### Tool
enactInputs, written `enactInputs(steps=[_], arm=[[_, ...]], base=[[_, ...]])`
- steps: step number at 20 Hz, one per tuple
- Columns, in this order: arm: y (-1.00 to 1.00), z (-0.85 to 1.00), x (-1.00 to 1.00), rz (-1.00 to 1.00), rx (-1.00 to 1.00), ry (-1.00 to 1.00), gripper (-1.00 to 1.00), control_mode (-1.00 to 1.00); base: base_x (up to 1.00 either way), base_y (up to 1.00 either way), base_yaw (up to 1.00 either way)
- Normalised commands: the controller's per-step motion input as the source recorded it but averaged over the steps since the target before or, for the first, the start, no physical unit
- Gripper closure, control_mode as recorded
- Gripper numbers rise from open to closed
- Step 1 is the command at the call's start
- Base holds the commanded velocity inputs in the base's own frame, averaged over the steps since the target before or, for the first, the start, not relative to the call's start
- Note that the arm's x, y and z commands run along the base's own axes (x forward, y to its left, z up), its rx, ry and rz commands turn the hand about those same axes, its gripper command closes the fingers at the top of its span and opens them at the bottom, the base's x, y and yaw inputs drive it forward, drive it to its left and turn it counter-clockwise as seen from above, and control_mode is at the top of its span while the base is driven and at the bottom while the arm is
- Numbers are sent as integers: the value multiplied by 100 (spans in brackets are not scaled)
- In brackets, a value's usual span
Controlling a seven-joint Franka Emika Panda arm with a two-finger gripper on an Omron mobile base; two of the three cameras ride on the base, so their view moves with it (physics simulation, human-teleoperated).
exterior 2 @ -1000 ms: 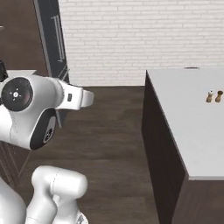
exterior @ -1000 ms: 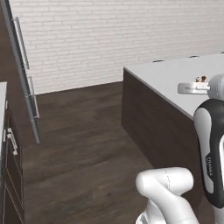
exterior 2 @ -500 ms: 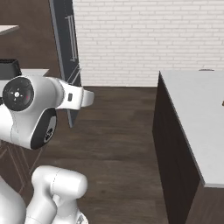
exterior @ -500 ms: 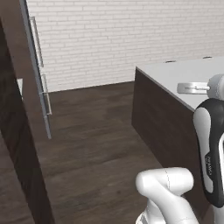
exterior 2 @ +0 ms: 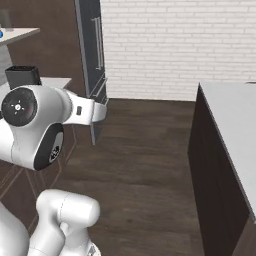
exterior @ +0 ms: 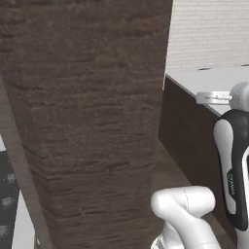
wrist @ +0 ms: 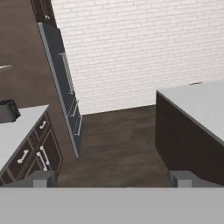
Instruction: Gather all objects into one cabinet and sort the glasses and bowls to opposite sides.
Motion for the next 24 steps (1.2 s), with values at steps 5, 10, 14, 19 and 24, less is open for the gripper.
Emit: enactInputs(steps=[5, 10, 14, 19, 24], arm=[[0, 0, 0, 0, 0, 0, -100, 100], [0, 0, 0, 0, 0, 0, -100, 100], [0, 0, 0, 0, 0, 0, -100, 100], [0, 0, 0, 0, 0, 0, -100, 100], [0, 0, 0, 0, 0, 0, -100, 100]], base=[[75, 0, 0], [86, 1, 0], [73, 1, 2], [57, 0, 8], [22, -10, 53]])
